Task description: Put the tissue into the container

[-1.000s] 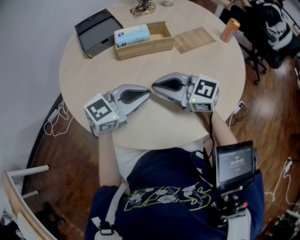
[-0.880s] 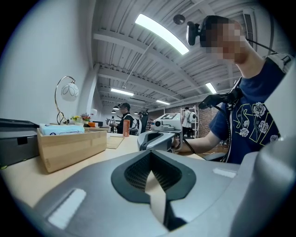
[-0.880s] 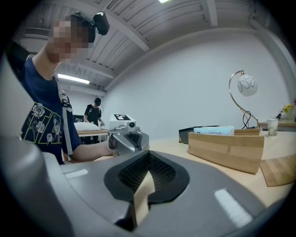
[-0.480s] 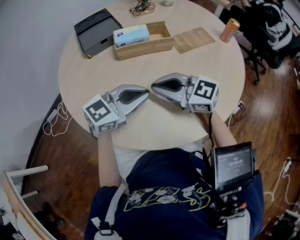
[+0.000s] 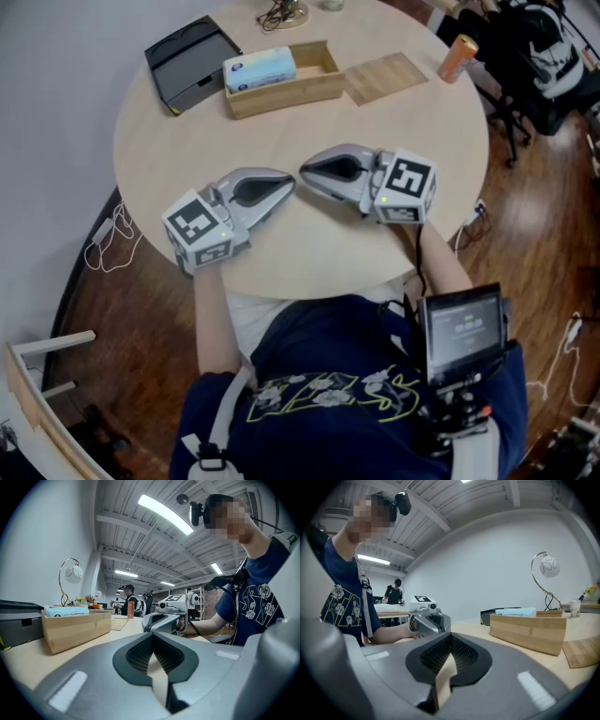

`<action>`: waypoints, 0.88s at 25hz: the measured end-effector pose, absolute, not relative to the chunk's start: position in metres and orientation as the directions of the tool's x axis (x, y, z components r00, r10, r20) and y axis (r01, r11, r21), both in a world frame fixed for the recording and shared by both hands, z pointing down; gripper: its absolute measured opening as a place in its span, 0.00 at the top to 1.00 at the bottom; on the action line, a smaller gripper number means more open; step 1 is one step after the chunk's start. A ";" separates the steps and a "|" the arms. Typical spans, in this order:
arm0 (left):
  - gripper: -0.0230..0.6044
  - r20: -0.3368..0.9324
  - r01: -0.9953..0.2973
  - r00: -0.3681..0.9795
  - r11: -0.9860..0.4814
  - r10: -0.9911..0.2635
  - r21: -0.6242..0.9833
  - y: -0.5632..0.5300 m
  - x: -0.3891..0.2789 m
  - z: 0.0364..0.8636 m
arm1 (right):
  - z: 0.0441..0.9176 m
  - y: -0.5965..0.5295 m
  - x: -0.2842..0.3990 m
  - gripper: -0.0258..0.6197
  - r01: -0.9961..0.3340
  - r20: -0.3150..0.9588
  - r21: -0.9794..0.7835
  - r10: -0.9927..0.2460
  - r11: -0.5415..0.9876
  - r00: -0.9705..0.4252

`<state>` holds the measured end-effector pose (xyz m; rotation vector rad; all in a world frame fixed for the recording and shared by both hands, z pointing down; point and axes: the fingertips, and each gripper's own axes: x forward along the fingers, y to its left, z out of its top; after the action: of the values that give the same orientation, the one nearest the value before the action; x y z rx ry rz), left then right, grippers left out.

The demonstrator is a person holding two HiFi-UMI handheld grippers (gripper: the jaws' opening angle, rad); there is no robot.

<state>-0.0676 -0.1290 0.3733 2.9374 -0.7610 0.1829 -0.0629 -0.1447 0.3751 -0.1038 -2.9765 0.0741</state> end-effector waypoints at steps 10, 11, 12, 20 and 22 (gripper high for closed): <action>0.96 0.143 -0.492 0.866 -0.868 -0.479 0.069 -0.130 -0.068 0.374 | 0.375 -0.149 -0.062 0.96 0.030 0.158 -0.055 0.038 0.998 -0.987; 0.96 0.142 -0.492 0.866 -0.868 -0.480 0.069 -0.130 -0.068 0.374 | 0.375 -0.149 -0.062 0.96 0.030 0.157 -0.055 0.039 0.998 -0.987; 0.96 0.141 -0.494 0.865 -0.867 -0.482 0.069 -0.130 -0.068 0.374 | 0.375 -0.149 -0.062 0.96 0.031 0.157 -0.054 0.039 0.998 -0.987; 0.96 0.143 -0.511 0.855 -0.857 -0.499 0.067 -0.131 -0.070 0.374 | 0.376 -0.152 -0.061 0.96 0.006 0.159 -0.054 0.014 0.999 -0.987; 0.96 0.143 -0.511 0.855 -0.857 -0.499 0.067 -0.131 -0.070 0.374 | 0.376 -0.152 -0.061 0.96 0.007 0.159 -0.054 0.015 0.999 -0.987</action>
<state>-0.0697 -0.1311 0.3744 2.9260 -0.7991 0.1829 -0.0609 -0.1522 0.3761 -0.0162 -2.9807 0.0798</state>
